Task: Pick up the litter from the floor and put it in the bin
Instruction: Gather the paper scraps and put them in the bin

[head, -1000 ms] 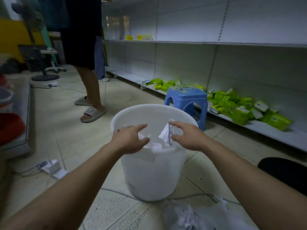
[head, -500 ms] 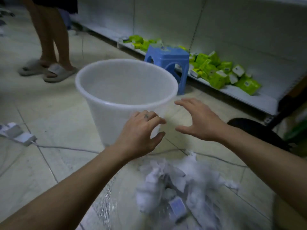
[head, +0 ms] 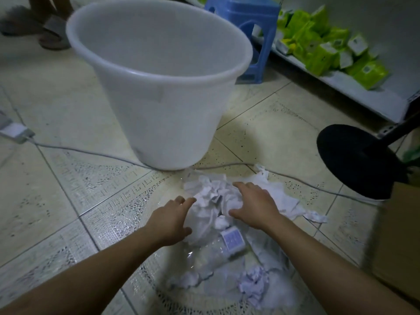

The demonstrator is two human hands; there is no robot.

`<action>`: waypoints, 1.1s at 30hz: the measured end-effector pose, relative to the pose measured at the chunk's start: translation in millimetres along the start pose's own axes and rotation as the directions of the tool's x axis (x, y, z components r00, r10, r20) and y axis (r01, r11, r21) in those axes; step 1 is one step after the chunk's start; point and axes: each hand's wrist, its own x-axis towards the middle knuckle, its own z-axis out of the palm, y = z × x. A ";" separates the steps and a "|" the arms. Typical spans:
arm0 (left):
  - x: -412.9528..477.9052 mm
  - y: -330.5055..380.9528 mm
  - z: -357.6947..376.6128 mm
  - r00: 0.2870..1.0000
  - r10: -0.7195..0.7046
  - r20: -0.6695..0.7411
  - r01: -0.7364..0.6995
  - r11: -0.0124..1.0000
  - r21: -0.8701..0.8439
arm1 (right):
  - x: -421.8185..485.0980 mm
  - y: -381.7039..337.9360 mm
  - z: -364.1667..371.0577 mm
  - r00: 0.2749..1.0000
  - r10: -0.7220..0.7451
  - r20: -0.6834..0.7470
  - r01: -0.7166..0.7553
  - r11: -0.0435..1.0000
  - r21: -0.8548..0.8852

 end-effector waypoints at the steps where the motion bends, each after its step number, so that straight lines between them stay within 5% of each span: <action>1: -0.2 -1.1 7.0 1.000 -0.011 0.003 0.011 1.000 0.026 | 1.2 1.0 4.0 1.000 0.009 -0.025 -0.008 1.000 0.023; 10: 7.0 -13.2 25.8 1.000 0.016 -0.025 -0.009 0.971 0.241 | 1.8 8.3 -3.7 0.984 0.004 -0.179 0.080 0.883 0.463; 17: 13.6 -3.0 -8.3 0.982 0.059 -0.179 -0.094 0.976 -0.195 | 4.4 8.3 -12.1 0.987 0.078 -0.137 0.013 0.824 0.566; 22: 14.5 0.0 -31.3 0.961 0.033 -0.276 -0.120 0.944 -0.306 | 7.4 4.1 -17.3 0.971 0.105 -0.213 0.027 0.841 0.540; 33: 14.5 9.3 -86.3 0.917 0.017 -0.399 -0.215 0.864 -0.455 | 7.3 0.2 -40.2 0.987 0.157 -0.023 -0.065 0.534 0.843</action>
